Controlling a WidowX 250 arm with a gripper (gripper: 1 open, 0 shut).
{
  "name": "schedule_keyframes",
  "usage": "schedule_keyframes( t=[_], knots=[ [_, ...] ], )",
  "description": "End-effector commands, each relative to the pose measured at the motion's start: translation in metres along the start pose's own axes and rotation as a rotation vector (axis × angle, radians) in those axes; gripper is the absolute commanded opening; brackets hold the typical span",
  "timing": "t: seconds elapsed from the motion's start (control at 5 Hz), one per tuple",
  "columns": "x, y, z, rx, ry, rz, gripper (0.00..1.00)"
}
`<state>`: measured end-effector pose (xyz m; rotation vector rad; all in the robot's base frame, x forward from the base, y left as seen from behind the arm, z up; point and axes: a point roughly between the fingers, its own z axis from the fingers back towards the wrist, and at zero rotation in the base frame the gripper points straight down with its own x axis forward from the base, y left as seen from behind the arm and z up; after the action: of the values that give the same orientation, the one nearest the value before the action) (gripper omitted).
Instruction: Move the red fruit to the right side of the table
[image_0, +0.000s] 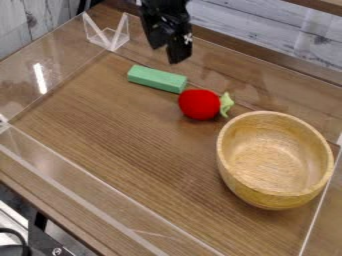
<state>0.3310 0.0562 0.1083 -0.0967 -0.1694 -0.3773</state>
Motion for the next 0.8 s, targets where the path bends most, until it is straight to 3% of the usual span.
schedule_keyframes(
  t=[0.0, 0.4, 0.6],
  knots=[
    [0.000, -0.005, 0.012, 0.023, -0.035, 0.009, 1.00],
    [0.000, -0.007, -0.002, 0.027, -0.043, 0.034, 1.00],
    [-0.003, -0.006, -0.014, 0.024, -0.044, 0.010, 1.00]
  ],
)
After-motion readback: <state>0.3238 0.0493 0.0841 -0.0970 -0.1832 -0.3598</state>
